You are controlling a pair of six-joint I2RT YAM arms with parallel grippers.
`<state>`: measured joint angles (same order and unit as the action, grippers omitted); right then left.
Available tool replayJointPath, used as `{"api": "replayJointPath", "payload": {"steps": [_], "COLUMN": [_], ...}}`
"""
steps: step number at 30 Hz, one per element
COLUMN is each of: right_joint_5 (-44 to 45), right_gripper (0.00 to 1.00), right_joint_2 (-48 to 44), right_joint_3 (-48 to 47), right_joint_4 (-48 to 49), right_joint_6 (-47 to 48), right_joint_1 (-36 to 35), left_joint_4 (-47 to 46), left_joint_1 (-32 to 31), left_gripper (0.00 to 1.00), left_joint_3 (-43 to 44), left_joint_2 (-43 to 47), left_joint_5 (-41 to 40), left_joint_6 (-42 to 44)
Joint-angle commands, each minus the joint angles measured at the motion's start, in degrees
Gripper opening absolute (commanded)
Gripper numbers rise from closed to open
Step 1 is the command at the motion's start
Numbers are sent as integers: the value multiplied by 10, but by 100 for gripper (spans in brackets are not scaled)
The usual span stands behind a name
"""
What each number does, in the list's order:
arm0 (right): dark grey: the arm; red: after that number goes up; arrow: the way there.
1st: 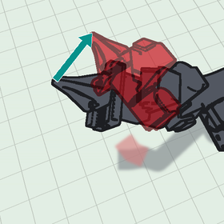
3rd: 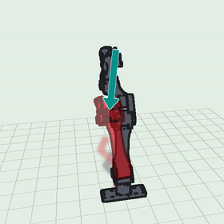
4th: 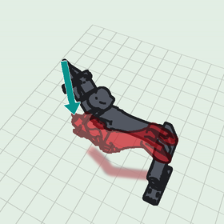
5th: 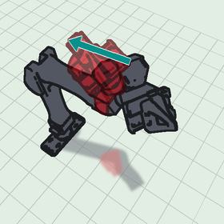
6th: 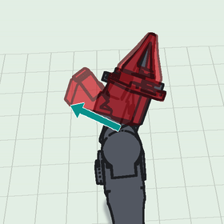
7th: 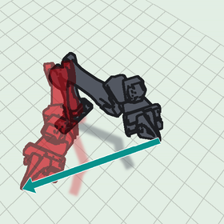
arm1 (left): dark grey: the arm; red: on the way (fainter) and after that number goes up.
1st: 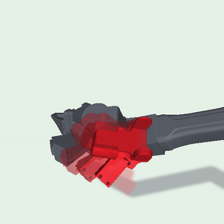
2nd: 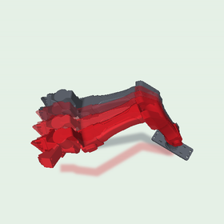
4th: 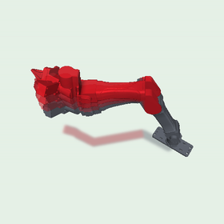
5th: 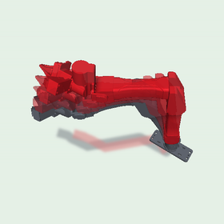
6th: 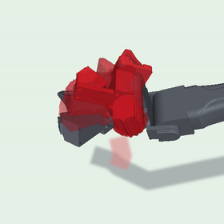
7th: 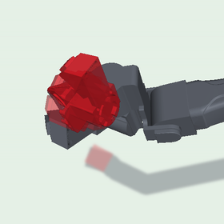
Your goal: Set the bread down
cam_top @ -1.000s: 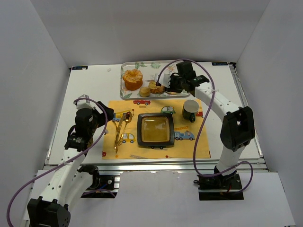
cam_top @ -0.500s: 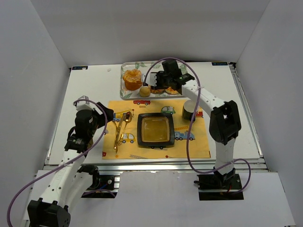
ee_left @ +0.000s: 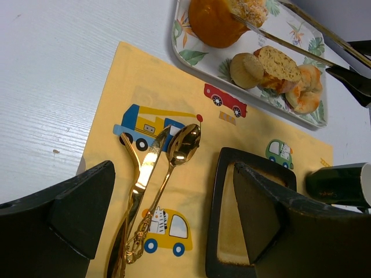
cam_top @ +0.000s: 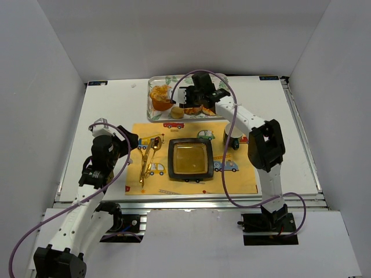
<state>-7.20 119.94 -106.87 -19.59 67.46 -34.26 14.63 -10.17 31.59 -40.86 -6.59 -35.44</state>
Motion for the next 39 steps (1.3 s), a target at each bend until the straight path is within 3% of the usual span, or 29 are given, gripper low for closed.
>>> {"api": "replayJointPath", "payload": {"steps": [1, 9, 16, 22, 23, 27, 30, 39], "right_joint_5": [9, 21, 7, 36, 37, 23, 5, -98], "right_gripper": [48, 48, 48, 47, 46, 19, 7, 0], "right_joint_2": [16, 38, 0, 39, 43, 40, 10, -114], "right_joint_3": [-38, -67, -39, -77, -89, -101, -80, -40], "right_joint_4": [5, -14, -8, -28, -33, -45, -19, 12], "right_joint_6": [-4, -28, -58, -80, -80, -97, -120, -237], "right_joint_1": [-4, -4, -4, -8, -10, -10, -7, 26], "left_joint_4": [2, 6, 4, -2, 0, 5, 4, 5], "left_joint_1": [3, 4, 4, 4, 4, 3, 4, 4], "left_gripper": [92, 92, 92, 92, 92, 92, 92, 92], "left_joint_3": [0, 3, -3, 3, 5, 8, 5, 17], "left_joint_2": [12, 15, 22, 11, 10, 16, 22, 13], "left_joint_5": [-7, -9, -8, -5, -6, -10, -11, -13], "left_joint_6": [-2, -2, -4, -2, -1, 0, -4, 5]}}
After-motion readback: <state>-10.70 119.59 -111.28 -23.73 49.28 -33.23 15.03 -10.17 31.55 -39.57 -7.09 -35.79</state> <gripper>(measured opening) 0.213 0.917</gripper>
